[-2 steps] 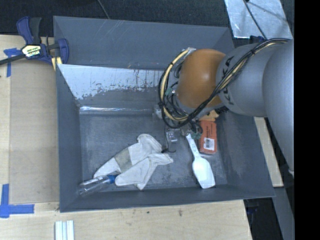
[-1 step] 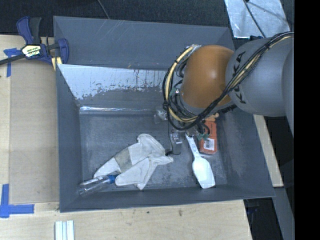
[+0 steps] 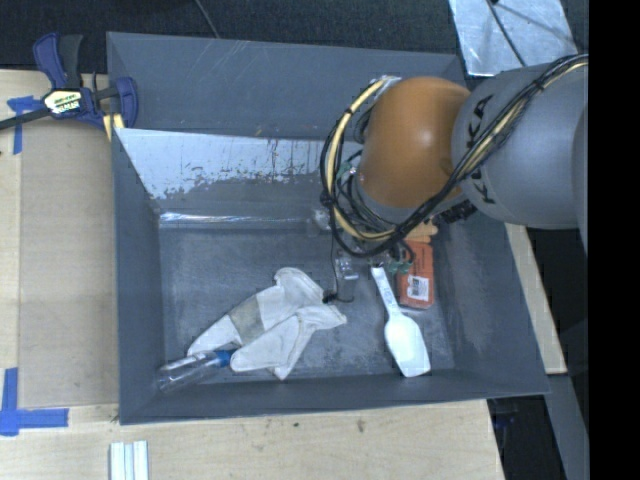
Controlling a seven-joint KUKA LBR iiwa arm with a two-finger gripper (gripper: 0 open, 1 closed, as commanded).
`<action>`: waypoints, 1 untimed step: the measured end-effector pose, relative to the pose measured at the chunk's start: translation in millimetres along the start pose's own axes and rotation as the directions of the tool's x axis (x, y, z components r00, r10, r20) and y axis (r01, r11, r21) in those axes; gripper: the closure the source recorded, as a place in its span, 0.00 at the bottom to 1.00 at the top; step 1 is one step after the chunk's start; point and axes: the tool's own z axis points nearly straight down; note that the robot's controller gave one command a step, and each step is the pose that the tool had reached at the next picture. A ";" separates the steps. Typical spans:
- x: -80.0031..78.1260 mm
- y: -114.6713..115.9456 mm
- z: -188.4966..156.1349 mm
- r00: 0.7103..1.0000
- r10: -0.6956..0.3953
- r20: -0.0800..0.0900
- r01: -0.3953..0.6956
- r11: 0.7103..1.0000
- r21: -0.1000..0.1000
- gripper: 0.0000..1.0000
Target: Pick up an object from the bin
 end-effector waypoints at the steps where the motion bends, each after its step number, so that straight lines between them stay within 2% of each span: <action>1: -0.1 19.4 29.6 1.000 -0.015 -0.008 0.015 1.000 0.000 0.00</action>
Offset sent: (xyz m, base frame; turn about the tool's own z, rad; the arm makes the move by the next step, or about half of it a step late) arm -0.0084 0.0254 -0.0762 -0.2401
